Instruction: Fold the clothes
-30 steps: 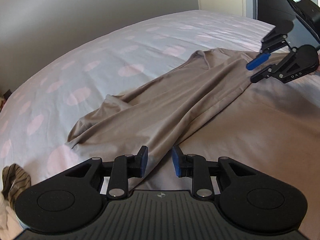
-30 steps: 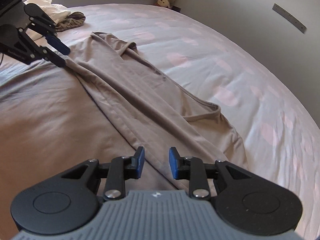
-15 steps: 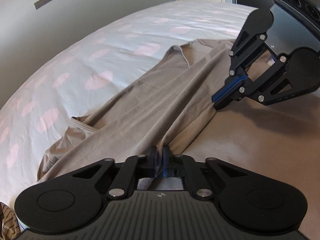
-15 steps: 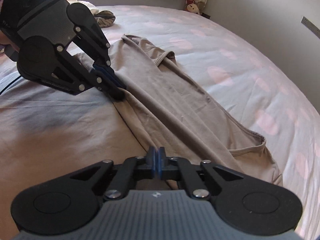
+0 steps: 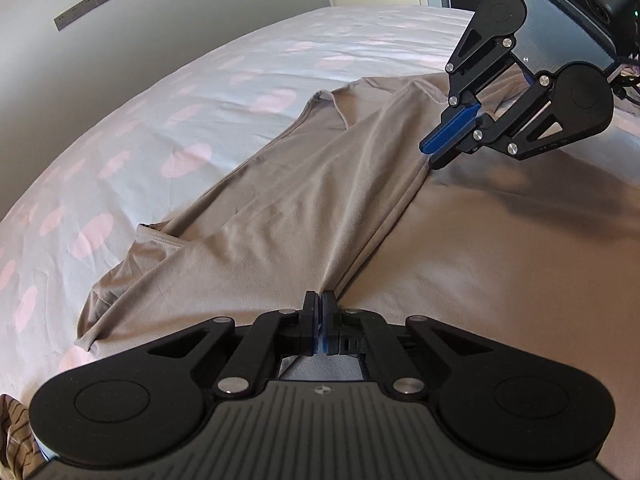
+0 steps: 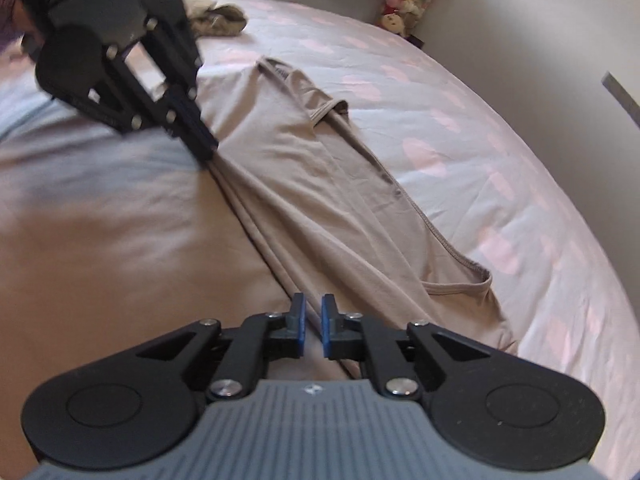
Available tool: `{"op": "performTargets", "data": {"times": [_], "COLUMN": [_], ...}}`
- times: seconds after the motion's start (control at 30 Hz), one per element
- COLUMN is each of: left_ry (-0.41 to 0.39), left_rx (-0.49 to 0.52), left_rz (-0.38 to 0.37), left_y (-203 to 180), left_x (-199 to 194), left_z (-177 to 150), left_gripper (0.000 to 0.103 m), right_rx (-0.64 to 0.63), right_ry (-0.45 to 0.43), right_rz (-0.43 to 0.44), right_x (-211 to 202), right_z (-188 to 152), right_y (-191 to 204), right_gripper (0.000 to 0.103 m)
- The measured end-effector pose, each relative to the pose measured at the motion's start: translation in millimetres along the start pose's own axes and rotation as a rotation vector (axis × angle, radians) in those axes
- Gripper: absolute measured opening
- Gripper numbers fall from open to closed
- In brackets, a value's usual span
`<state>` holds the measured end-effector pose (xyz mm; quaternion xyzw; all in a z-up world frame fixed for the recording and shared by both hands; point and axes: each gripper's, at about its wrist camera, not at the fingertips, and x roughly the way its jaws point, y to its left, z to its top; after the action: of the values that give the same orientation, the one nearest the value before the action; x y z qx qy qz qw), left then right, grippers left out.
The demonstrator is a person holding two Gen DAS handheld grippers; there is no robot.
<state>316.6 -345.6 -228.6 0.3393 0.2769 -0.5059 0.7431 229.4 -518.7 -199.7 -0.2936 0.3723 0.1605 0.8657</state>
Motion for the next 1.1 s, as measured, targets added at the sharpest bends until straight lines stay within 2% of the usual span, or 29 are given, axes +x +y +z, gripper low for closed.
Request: {"op": "performTargets", "data": {"times": [0.1, 0.2, 0.27, 0.3, 0.4, 0.47, 0.53, 0.6, 0.67, 0.83, 0.97, 1.1], "left_ry": [0.008, 0.012, 0.012, 0.010, 0.008, 0.002, -0.008, -0.006, 0.011, 0.046, 0.066, 0.055], "left_rx": [0.004, -0.009, -0.026, -0.034, -0.034, -0.022, -0.016, -0.009, -0.015, -0.096, -0.171, -0.266], "left_rz": [-0.004, -0.006, -0.005, -0.005, -0.004, -0.003, -0.011, -0.020, -0.030, -0.049, -0.025, 0.029], "left_y": [-1, 2, 4, 5, 4, 3, 0, -3, -6, -1, 7, 14], "left_x": [3, 4, 5, 5, 4, 3, 1, 2, 5, 4, -10, -40], "left_z": [0, -1, -1, -1, -1, 0, 1, 2, 3, 3, -4, -16], "left_gripper": [0.001, 0.001, 0.001, 0.001, 0.002, 0.009, 0.024, 0.031, 0.032, 0.032, 0.032, 0.032], "right_rx": [-0.013, -0.009, 0.018, 0.043, 0.030, 0.004, -0.015, -0.026, 0.000, 0.182, 0.413, 0.672], "right_ry": [0.019, 0.032, 0.034, 0.036, 0.028, 0.026, 0.040, 0.057, 0.066, 0.063, 0.083, 0.091], "right_rz": [0.002, 0.008, 0.028, 0.044, 0.040, 0.039, 0.049, 0.040, 0.033, -0.033, -0.098, -0.169], "right_x": [8, 14, 16, 16, 8, 0, -6, -9, -13, -31, -47, -79], "right_z": [-1, -5, -7, -8, -10, -13, -17, -24, -29, -43, -67, -102], "right_y": [-4, -8, -11, -14, -8, -1, 3, 8, 7, -17, -44, -68], "right_gripper": [0.011, 0.032, 0.023, 0.006, 0.003, 0.002, 0.000, 0.000, 0.000, 0.002, 0.003, 0.005]}}
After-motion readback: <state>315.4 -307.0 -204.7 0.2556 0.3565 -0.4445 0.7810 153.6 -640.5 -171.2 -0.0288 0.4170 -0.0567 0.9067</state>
